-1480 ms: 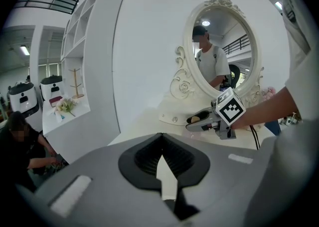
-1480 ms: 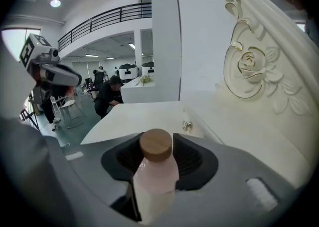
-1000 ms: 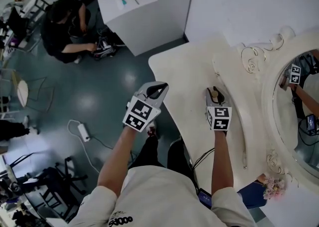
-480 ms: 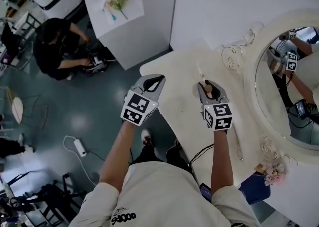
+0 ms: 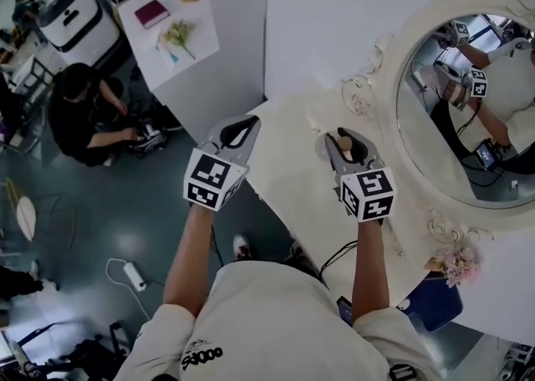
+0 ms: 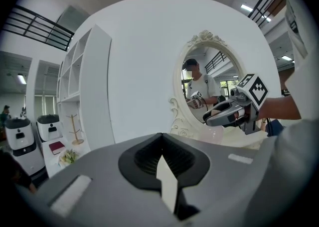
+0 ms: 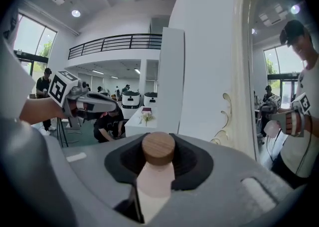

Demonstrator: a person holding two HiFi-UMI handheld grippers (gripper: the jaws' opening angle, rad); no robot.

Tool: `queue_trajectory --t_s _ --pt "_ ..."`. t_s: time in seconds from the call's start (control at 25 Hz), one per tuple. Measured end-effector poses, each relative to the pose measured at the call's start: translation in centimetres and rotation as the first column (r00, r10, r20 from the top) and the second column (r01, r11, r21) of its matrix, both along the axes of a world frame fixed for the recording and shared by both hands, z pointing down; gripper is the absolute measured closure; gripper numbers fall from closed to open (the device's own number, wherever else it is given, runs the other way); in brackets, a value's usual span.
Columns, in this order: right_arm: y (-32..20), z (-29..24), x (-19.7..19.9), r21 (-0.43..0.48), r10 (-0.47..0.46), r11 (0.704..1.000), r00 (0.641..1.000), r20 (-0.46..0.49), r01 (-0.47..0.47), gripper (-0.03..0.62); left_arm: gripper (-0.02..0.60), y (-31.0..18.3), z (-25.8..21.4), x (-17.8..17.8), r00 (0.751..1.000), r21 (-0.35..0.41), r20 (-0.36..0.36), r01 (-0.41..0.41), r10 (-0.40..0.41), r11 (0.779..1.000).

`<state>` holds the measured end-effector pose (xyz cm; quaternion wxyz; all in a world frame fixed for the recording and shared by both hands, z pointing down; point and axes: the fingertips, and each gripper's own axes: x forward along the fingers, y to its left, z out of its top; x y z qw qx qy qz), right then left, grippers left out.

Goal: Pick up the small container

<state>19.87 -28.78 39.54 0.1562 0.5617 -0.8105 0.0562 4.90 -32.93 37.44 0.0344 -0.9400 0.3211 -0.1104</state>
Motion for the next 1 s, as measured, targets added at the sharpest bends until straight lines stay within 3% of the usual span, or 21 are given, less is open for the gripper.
queue_trajectory --t_s 0.6,1.0 --pt "4.1 -7.2 1.1 0.092 0.084 0.992 0.996 -0.017 -0.082 0.482 0.561 2.7 -5.6 2.0 0.994 0.111 -0.015 -0.107 0.109 0.988" --pt "5.6 -8.9 1.1 0.130 0.094 0.987 0.996 0.003 -0.094 0.482 0.561 3.3 -6.0 2.1 0.994 0.115 -0.030 -0.097 0.101 0.989"
